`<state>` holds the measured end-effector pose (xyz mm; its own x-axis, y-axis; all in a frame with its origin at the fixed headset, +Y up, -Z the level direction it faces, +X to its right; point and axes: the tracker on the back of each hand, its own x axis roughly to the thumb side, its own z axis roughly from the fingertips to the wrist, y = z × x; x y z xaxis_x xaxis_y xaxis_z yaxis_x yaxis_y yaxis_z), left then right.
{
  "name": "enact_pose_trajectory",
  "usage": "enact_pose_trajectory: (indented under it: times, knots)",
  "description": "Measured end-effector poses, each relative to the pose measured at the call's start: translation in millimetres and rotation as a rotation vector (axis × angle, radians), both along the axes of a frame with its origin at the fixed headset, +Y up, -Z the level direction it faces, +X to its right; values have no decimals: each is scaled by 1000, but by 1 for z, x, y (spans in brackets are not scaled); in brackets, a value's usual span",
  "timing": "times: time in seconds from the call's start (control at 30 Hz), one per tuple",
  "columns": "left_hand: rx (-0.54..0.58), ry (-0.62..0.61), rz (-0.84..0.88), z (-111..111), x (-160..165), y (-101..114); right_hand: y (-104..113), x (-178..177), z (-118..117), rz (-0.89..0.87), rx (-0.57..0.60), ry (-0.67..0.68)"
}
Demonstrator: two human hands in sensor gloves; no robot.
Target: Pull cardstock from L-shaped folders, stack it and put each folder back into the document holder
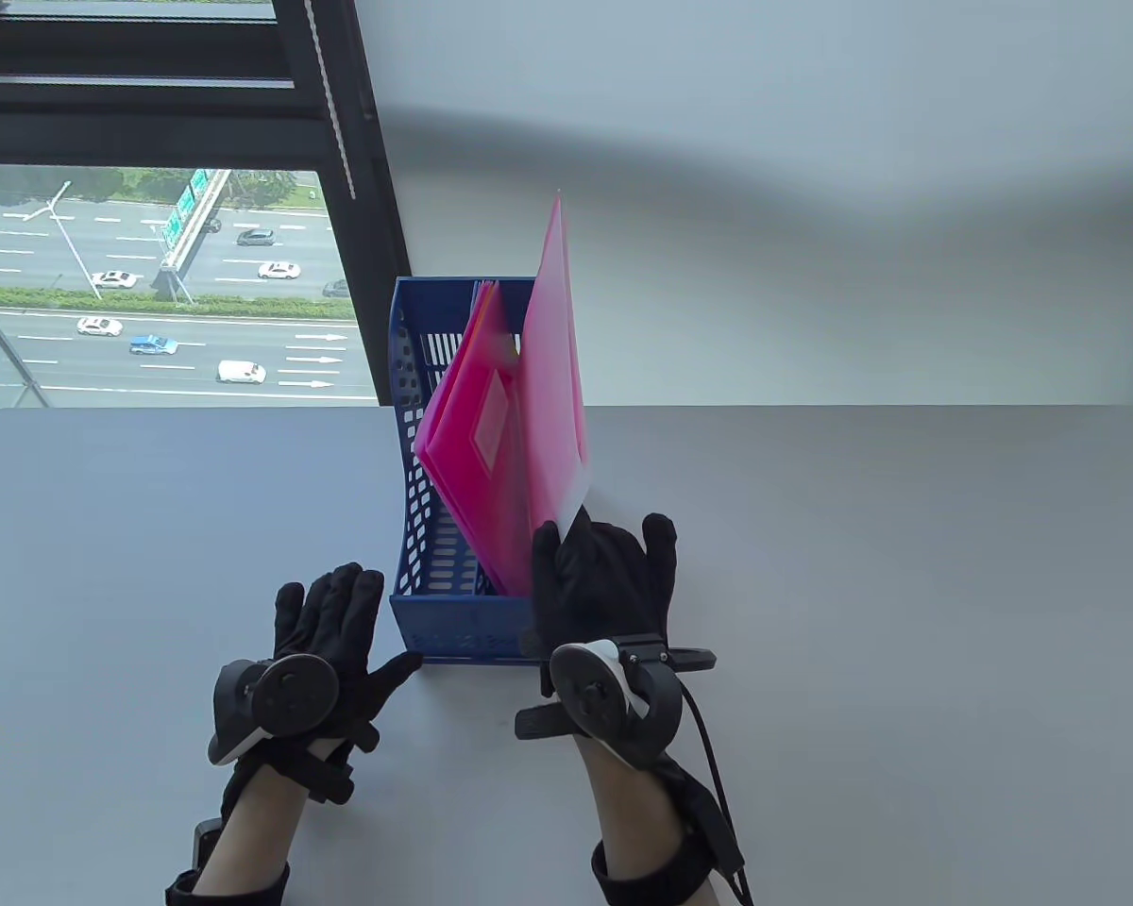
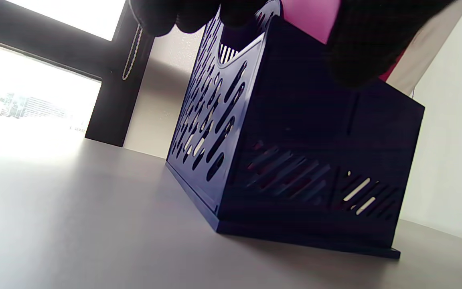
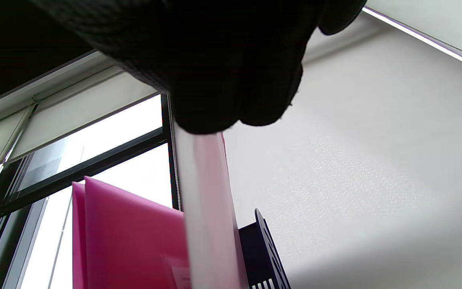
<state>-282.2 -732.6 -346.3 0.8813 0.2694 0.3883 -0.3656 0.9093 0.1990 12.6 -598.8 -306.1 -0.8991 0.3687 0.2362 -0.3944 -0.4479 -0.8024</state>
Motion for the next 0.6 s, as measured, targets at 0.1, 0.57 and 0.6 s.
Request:
enact_pose_trajectory:
  times: [0.1,0.57,0.6]
  knots:
    - [54,-20,4,5,7,8,9,1,9,-13,35,11]
    - [278,-187,129,49,74,73,25,-6,32,-66,71,113]
    - [279,-185,119,49,77,73,25,-7,33,-66,70,120]
